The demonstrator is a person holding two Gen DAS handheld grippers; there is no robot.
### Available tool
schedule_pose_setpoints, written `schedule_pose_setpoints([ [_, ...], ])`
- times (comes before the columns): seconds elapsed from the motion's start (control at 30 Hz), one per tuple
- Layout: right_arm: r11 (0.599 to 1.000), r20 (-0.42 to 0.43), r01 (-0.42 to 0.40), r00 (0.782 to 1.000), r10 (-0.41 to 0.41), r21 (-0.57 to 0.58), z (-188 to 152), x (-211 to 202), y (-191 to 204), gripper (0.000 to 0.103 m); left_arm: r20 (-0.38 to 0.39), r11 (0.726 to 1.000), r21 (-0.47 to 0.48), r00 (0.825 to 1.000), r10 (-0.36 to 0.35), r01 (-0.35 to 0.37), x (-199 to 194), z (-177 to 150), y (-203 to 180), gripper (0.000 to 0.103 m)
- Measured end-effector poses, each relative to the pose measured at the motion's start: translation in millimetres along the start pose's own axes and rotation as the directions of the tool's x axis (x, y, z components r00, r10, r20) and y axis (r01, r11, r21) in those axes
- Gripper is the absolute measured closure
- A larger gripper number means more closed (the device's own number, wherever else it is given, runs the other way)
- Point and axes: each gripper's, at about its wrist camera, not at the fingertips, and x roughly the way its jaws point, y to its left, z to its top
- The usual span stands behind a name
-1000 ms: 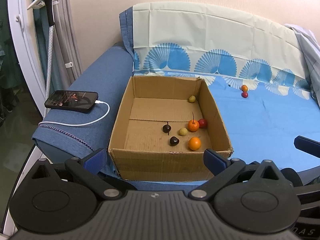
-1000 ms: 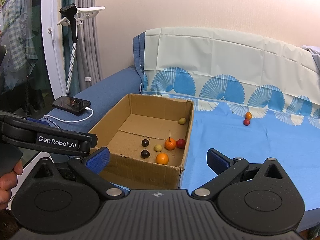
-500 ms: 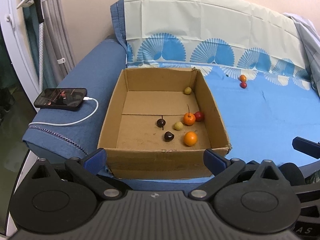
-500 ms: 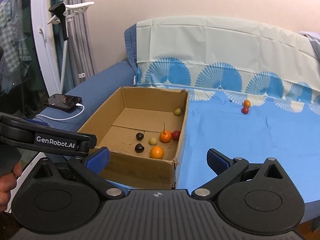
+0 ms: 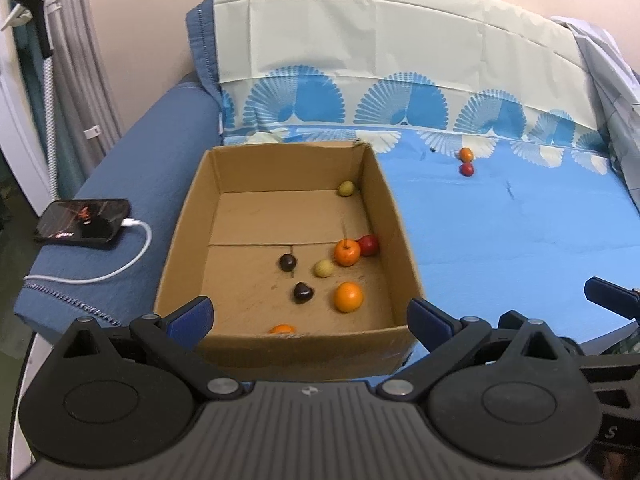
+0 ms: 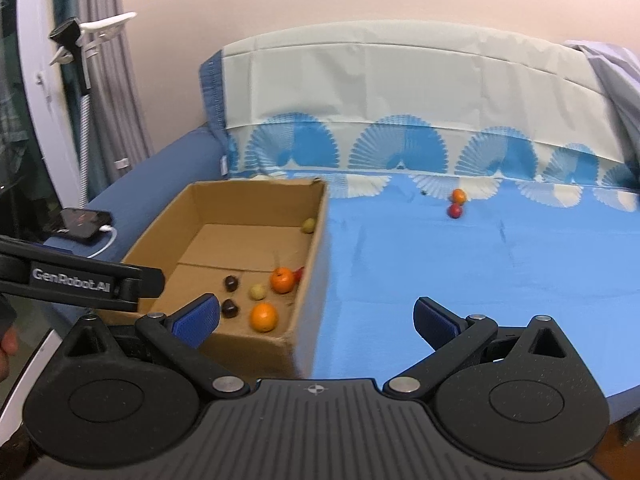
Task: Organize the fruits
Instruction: 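Move both tools from the box toward the last fruits on the sheet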
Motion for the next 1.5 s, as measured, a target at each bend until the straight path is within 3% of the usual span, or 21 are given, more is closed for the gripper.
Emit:
schedule_pose_setpoints([
  [0.53, 0.985, -0.020, 0.147, 0.989, -0.145, 0.092, 7.0, 25.8, -73.6, 0.001, -0.007, 0.995, 0.077, 0.998, -0.069, 0.069, 34.6, 44.5, -56.6, 0.000],
  [1.0, 0.958, -0.046, 0.254, 0.967, -0.250, 0.136, 13.3, 62.0, -145.9, 0.001, -0.037, 0.986, 0.140, 0.995, -0.090, 0.094, 94.5, 79.9, -115.3, 0.000],
  [1.2, 0.931, -0.042, 0.341, 0.940, -0.338, 0.132, 18.1, 88.9, -196.4, 0.001, -0.049, 0.975, 0.179, 0.991, -0.123, 0.130, 140.9, 105.4, -155.7, 0.000],
  [1.37, 0.892, -0.046, 0.428, 0.904, -0.426, 0.145, 23.8, 127.7, -256.9, 0.001, -0.055, 0.964, 0.198, 0.984, -0.168, 0.175, 202.2, 138.4, -204.5, 0.000],
  [1.5, 0.878, -0.071, 0.446, 0.895, -0.440, 0.176, 24.3, 169.2, -305.3, 0.001, -0.065, 0.945, 0.196, 0.965, -0.253, 0.261, 267.5, 167.7, -249.0, 0.000],
])
